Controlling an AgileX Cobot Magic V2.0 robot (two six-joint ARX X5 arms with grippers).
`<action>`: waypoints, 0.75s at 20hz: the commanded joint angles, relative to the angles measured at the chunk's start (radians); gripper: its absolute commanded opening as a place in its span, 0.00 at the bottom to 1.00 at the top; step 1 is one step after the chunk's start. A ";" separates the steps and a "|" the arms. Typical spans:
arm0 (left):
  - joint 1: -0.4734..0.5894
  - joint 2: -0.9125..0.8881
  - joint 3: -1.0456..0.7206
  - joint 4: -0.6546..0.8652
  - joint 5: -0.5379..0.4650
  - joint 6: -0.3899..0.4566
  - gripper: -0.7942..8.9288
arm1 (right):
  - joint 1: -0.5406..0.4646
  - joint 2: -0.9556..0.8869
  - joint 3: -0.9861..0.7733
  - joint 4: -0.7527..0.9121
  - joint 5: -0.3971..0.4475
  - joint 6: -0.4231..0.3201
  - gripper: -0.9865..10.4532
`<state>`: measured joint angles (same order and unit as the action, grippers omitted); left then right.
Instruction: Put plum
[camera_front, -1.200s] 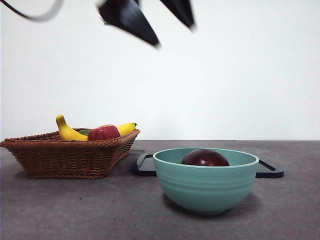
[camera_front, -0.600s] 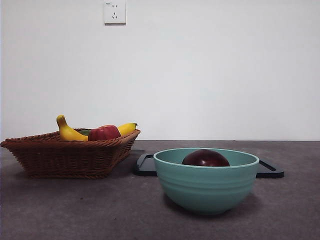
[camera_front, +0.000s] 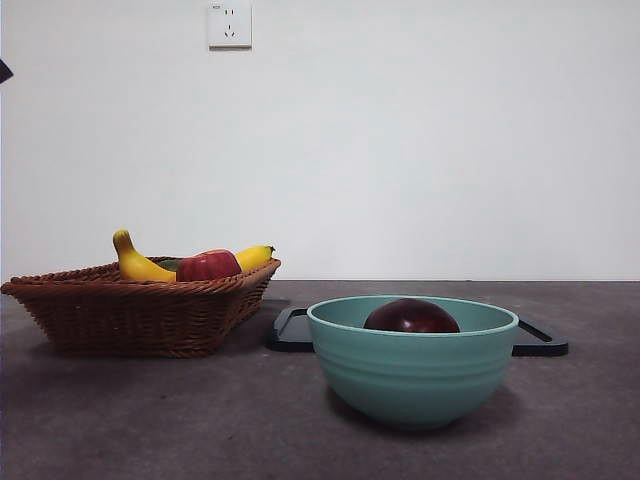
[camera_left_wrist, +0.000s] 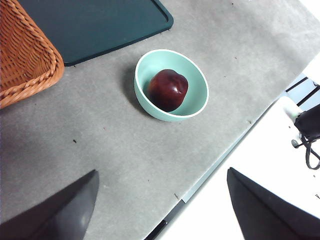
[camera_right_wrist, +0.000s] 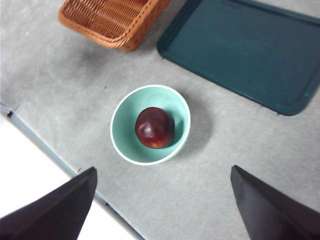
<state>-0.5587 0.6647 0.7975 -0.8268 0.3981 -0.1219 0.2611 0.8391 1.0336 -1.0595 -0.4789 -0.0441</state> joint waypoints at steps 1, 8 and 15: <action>-0.005 0.005 0.012 0.012 0.006 -0.003 0.50 | 0.026 0.022 0.019 0.005 -0.003 0.013 0.46; -0.005 0.005 0.012 0.012 0.006 -0.003 0.50 | 0.118 0.165 -0.151 0.267 0.011 0.116 0.46; -0.005 0.006 0.012 0.013 0.006 0.000 0.50 | 0.192 0.374 -0.256 0.550 0.130 0.171 0.40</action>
<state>-0.5587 0.6662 0.7975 -0.8268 0.3981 -0.1219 0.4458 1.1984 0.7757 -0.5163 -0.3538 0.1127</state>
